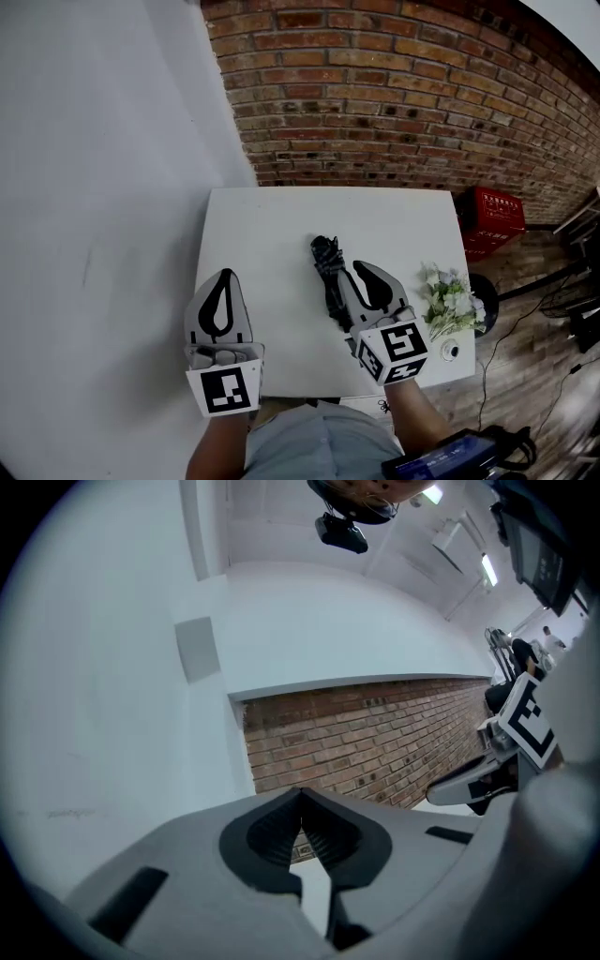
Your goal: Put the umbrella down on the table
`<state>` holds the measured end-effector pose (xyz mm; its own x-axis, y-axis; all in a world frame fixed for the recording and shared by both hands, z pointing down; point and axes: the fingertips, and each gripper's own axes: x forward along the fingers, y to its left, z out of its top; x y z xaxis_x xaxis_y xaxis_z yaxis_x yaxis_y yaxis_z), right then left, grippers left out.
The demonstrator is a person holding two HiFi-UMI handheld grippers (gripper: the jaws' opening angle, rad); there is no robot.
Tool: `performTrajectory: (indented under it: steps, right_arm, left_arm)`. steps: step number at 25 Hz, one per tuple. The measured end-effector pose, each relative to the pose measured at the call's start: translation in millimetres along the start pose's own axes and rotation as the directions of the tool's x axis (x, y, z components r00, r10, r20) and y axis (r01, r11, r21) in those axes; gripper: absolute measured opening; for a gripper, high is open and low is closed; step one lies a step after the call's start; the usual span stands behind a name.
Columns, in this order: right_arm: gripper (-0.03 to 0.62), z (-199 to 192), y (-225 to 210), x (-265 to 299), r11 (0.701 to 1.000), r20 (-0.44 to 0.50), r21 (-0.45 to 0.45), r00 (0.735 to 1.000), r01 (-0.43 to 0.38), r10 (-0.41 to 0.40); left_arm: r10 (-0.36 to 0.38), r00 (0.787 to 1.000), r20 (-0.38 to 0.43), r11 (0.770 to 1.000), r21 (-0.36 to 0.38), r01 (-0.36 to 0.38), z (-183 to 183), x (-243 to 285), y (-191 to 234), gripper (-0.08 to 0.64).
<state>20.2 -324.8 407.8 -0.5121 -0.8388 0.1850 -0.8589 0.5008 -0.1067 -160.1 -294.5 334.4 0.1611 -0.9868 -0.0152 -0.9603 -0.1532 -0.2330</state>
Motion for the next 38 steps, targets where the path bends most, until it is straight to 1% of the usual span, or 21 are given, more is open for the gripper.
performTrajectory:
  steps: [2,5,12,20,30,38]
  right_arm:
    - [0.028,15,1,-11,0.999,0.042,-0.042,0.999,0.02,-0.019]
    - [0.008,27,4,-22,0.997,0.067,-0.08,0.998,0.019,-0.013]
    - [0.006,46,4,-35,0.994,0.107,-0.109,0.994,0.015,-0.003]
    - [0.005,55,3,-42,0.989,0.125,-0.146,0.992,0.035,-0.017]
    - [0.005,59,3,-44,0.989,0.139,-0.146,0.99,0.027,-0.007]
    - [0.005,57,2,-43,0.99,0.135,-0.137,0.991,0.035,-0.016]
  left_arm:
    - [0.005,1.0,0.02,1.0,0.007,-0.005,11,-5,-4,0.002]
    - [0.01,0.999,0.047,1.0,0.008,-0.01,25,-10,-12,0.002]
    - [0.021,0.996,0.087,0.999,0.028,-0.024,44,-18,-17,0.002]
    - [0.032,0.995,0.09,0.999,0.024,-0.034,48,-22,-21,0.002]
    - [0.023,0.996,0.089,0.999,0.039,-0.027,49,-22,-25,0.002]
    - [0.018,0.996,0.084,0.999,0.033,-0.021,46,-21,-26,0.002]
